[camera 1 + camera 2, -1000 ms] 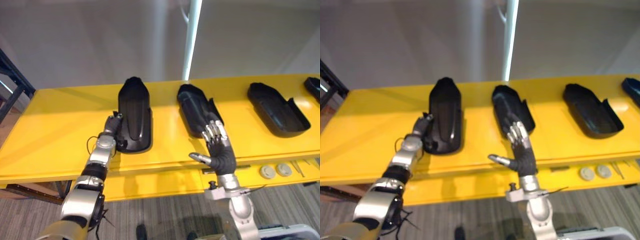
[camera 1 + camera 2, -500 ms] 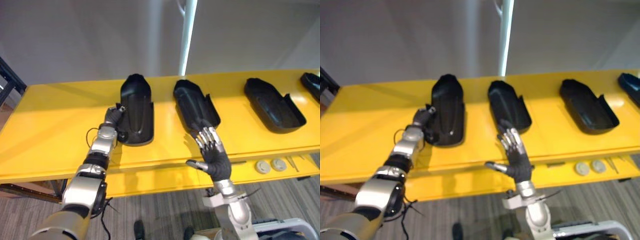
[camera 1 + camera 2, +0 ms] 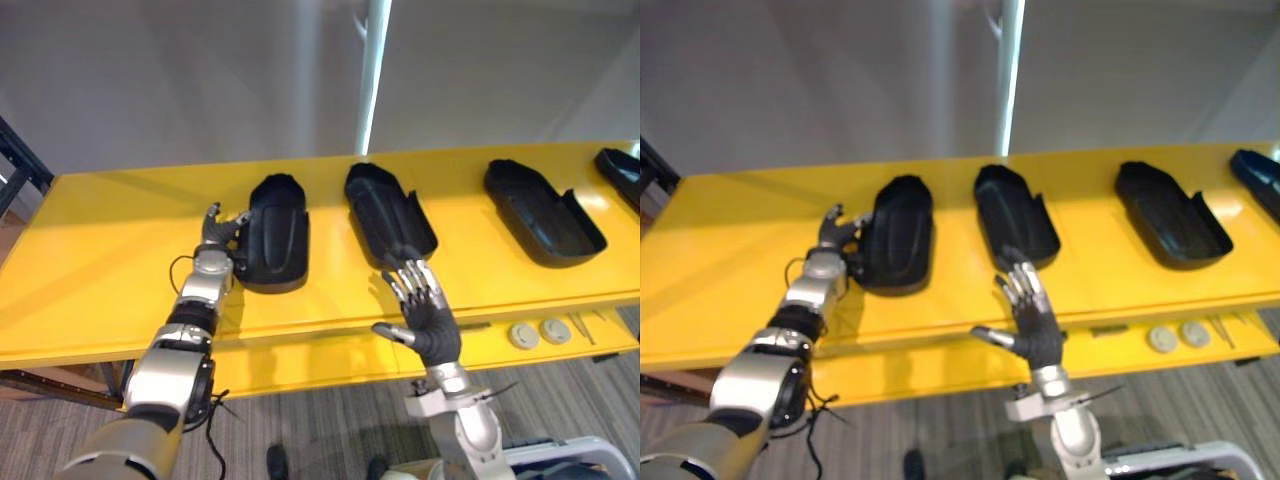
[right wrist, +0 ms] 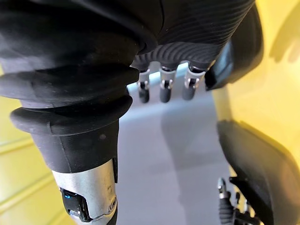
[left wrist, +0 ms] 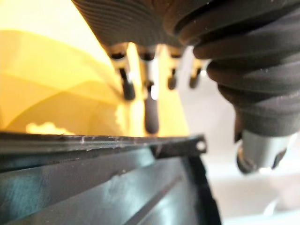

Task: Walk over and take plastic housings, then place them on the shelf

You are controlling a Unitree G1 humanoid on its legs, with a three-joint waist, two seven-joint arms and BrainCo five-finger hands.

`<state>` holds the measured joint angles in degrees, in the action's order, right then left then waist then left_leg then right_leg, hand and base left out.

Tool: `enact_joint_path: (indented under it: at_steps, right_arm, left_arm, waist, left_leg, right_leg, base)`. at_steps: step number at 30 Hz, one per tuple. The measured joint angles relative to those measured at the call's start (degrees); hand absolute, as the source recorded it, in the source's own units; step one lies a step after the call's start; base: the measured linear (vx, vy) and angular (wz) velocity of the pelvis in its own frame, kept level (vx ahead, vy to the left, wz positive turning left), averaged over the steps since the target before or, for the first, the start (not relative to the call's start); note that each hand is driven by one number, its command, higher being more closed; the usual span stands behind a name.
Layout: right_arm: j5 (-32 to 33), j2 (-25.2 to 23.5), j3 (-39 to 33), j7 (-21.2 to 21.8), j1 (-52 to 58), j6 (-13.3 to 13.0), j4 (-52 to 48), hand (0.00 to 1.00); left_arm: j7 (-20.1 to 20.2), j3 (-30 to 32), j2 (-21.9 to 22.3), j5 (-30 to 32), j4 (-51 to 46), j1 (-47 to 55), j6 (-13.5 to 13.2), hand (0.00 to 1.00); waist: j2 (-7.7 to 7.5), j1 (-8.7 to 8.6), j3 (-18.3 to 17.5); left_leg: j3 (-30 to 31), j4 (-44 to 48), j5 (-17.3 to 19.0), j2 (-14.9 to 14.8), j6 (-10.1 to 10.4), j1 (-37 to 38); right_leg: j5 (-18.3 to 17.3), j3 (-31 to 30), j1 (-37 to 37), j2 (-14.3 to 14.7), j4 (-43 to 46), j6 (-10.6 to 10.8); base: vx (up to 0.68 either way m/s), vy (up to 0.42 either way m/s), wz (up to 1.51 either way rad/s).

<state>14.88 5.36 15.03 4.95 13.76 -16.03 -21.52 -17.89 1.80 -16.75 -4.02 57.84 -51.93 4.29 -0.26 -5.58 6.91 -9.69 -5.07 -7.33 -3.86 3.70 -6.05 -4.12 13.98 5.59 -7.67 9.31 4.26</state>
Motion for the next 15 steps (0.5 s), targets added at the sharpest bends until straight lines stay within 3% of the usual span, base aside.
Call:
enact_joint_path:
  at_steps: [6,10,12,15]
  right_arm:
    - [-0.07,0.08,0.38,-0.14,-0.37,-0.05,0.06,0.00]
    - [-1.58,-0.18,0.85,-0.44,-2.07,-0.73,2.13,0.00]
    - [-2.36,-0.41,0.85,-1.28,-2.09,-1.17,2.46,0.00]
    - [-2.72,-0.44,0.27,-1.26,-2.10,-1.29,2.47,0.00]
  left_arm:
    - [-3.89,0.34,0.85,0.12,-6.74,0.03,-0.01,0.00]
    - [-8.34,0.36,1.73,1.01,-27.01,2.02,-0.26,0.00]
    - [-11.14,1.32,2.01,5.61,-45.69,7.33,-1.69,0.00]
    - [-13.88,6.09,4.75,10.43,-62.86,16.95,-4.15,0.00]
  waist:
    - [-0.79,0.04,-0.49]
    - [-1.32,0.02,-0.85]
    - [-0.76,0.02,-1.70]
    - [0.46,0.22,-3.98]
  left_leg:
    - [0.02,0.02,-0.03,0.02,0.00,0.12]
    - [-0.07,0.09,-0.18,0.47,-0.10,0.66]
    - [-0.14,0.04,-0.17,0.44,-0.10,1.04]
    - [-0.15,-0.03,-0.13,0.22,-0.06,1.49]
  right_leg:
    - [0.06,0.02,-0.24,0.00,-0.23,0.08]
    - [0.10,-0.04,-0.76,0.30,-0.28,0.10]
    - [0.10,-0.15,-1.19,0.36,-0.65,0.10]
    - [0.10,-0.12,-1.77,0.62,-1.11,0.10]
  base:
    - [0.00,0.000,0.00]
    - [0.00,-0.001,-0.01]
    - [0.01,0.000,-0.04]
    - [0.00,0.000,0.00]
